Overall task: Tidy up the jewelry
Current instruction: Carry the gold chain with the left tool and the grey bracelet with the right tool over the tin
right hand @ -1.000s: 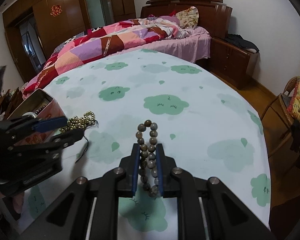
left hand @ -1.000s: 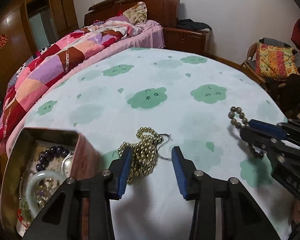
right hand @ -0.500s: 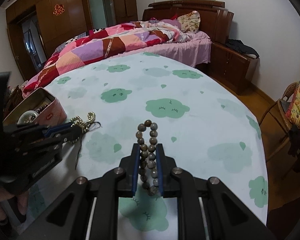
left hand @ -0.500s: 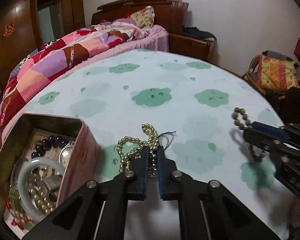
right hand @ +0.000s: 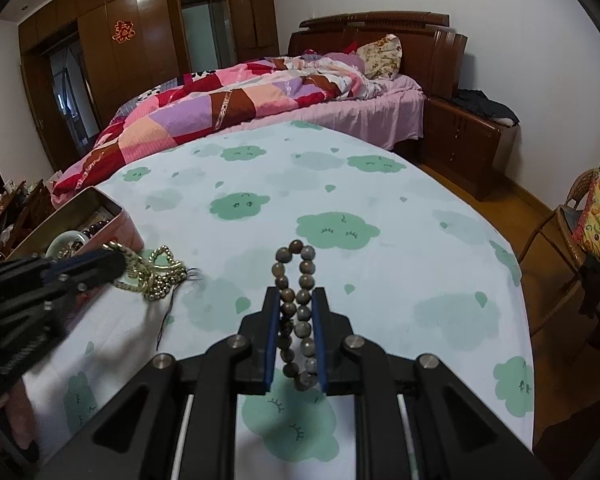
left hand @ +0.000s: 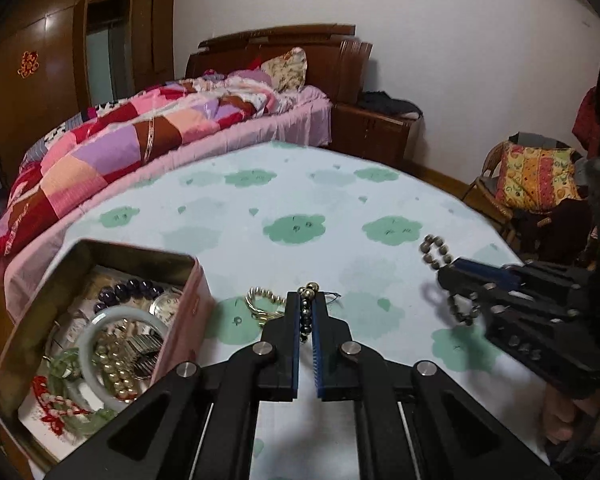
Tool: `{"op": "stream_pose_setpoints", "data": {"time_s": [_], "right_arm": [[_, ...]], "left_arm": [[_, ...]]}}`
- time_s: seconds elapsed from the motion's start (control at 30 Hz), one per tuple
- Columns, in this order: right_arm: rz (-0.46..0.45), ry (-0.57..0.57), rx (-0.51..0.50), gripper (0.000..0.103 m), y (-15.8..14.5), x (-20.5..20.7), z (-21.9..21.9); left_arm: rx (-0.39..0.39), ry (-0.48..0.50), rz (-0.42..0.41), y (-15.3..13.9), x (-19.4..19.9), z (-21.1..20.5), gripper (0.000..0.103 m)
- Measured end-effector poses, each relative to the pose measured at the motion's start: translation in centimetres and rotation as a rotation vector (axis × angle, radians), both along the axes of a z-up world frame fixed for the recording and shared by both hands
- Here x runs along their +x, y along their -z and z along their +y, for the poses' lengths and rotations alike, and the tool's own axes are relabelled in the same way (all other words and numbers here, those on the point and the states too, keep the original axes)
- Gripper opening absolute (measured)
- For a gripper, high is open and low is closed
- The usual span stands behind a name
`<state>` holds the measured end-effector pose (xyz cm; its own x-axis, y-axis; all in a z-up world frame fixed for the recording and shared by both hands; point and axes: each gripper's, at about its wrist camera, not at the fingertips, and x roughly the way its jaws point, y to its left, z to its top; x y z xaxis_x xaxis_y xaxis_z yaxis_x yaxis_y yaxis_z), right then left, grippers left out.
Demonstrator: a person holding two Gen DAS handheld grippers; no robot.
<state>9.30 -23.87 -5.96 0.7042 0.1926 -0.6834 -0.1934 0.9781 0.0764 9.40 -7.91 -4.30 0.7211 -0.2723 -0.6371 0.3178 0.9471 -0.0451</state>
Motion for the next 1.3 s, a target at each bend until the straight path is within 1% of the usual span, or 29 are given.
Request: {"op": "stream_pose_setpoints", "data": {"time_s": [0.27, 0.4, 0.53, 0.87, 1.07, 1.3], "right_arm": [[-0.056, -0.001, -0.01, 0.018, -0.6, -0.7, 0.3], [-0.105, -0.007, -0.017, 0.018, -1.2, -1.4, 0.6], [-0.117, -0.015, -0.011, 0.018, -1.7, -1.7, 0.9], [-0.168, -0.079, 0.048, 0.018, -5.0, -2.8, 2.7], [-0.196, -0.138, 0.053, 0.018, -6.9, -2.9, 4.7], [-0.235, -0.214, 0.059, 0.018, -9.4, -3.1, 7.9]], "left_arm": [[-0.02, 0.017, -0.058, -2.6, -1.3, 0.5, 0.004], [-0.027, 0.011, -0.086, -3.8, -1.8, 1.2, 0.004], [-0.044, 0.007, -0.117, -5.2, -2.4, 2.1, 0.004], [-0.063, -0.02, -0.191, -8.6, -4.0, 4.1, 0.004], [-0.057, -0.055, -0.231, -10.4, -4.6, 5.3, 0.004], [-0.055, -0.093, -0.278, -12.8, -5.3, 7.8, 0.004]]}}
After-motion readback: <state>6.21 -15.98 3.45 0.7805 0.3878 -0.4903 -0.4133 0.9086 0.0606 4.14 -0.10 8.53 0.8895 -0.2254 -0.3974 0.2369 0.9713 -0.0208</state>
